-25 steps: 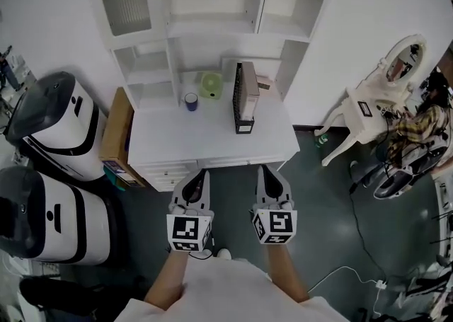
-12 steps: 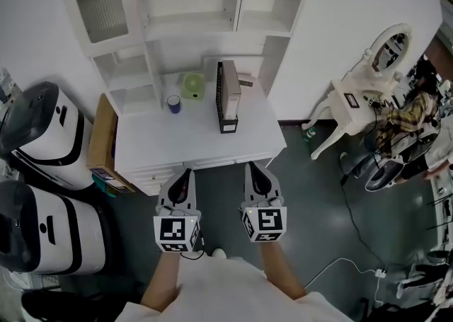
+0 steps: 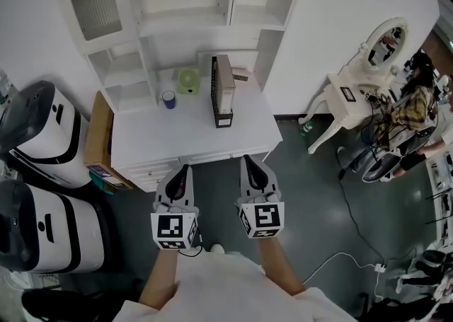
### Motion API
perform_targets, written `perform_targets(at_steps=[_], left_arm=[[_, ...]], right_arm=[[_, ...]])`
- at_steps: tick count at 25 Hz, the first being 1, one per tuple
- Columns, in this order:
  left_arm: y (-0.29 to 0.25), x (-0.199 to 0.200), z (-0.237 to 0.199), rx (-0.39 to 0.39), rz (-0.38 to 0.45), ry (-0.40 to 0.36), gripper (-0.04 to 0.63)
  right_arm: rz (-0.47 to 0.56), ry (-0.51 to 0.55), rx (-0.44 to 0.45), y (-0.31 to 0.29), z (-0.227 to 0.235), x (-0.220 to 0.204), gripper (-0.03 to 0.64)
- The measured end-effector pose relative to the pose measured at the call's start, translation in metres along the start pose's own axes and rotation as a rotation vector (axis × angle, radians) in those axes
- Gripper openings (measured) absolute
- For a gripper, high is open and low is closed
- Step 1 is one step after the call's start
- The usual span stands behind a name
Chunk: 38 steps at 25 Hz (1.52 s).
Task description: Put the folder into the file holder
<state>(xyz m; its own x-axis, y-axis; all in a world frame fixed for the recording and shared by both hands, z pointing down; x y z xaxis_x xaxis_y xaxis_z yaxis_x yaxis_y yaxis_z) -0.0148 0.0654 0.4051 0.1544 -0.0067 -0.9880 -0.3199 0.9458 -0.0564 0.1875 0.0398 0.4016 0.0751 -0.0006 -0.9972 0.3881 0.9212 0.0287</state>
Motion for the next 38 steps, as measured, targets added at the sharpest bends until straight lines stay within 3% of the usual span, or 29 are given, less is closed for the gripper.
perform_targets(at_steps=[12,17,25,38], left_arm=[[0.027,-0.001,-0.001,0.015,-0.002,0.002,-0.009],[0.036,-0.002,-0.002,0.018,-0.006,-0.004,-0.009],[0.047,-0.003,0.002,0.009,-0.015,-0.012,-0.009],[0.061,-0.006,0.003,0.014,-0.014,-0.004,-0.009]], right_arm=[[0.012,-0.03,0.004,0.016,-0.013,0.003,-0.004],[0.039,-0.119,0.091,0.024,-0.018,0.007,-0.015],[0.071,0.053,0.072,0.032,-0.033,0.012,-0.006],[0.059,0.034,0.057,0.041,-0.038,0.011,-0.006]])
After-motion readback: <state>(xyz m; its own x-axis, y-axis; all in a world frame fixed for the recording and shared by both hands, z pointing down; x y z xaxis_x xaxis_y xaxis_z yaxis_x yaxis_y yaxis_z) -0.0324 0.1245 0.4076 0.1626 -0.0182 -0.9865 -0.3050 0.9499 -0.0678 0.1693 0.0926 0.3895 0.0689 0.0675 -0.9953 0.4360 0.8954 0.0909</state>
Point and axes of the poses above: the fingertips, and each gripper's own axes: y backward along the fingers, z to its right, x out of its top, the point moved 8 cm from there along y, backward along the fingers, and after that the axes turned 9 degrees about -y, right-handed, at the moved point
